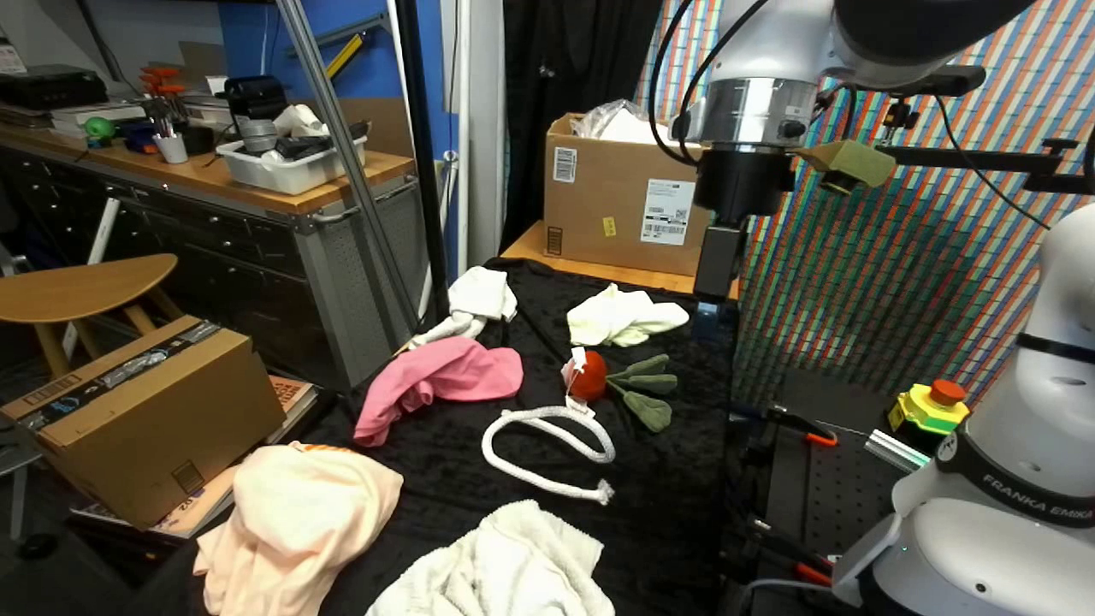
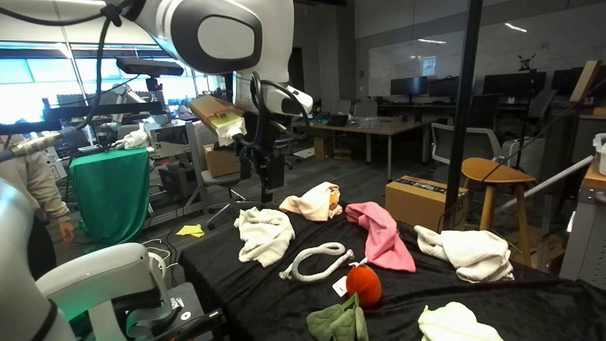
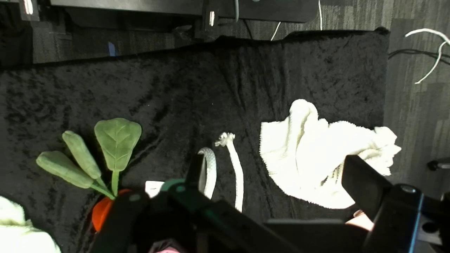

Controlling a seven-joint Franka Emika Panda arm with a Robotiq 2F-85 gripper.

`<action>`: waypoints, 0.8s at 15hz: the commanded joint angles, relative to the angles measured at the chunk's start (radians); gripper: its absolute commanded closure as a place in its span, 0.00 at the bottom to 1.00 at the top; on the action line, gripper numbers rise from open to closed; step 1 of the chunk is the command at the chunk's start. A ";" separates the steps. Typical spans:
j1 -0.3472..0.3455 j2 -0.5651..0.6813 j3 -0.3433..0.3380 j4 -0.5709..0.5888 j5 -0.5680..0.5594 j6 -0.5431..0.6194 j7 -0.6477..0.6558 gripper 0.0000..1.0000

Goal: Group up all the objects on the table

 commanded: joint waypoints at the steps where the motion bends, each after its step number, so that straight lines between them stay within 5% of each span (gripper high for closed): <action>1: -0.030 0.097 -0.001 0.047 -0.035 0.103 -0.039 0.00; 12: -0.104 0.514 0.006 0.066 -0.179 0.634 0.048 0.00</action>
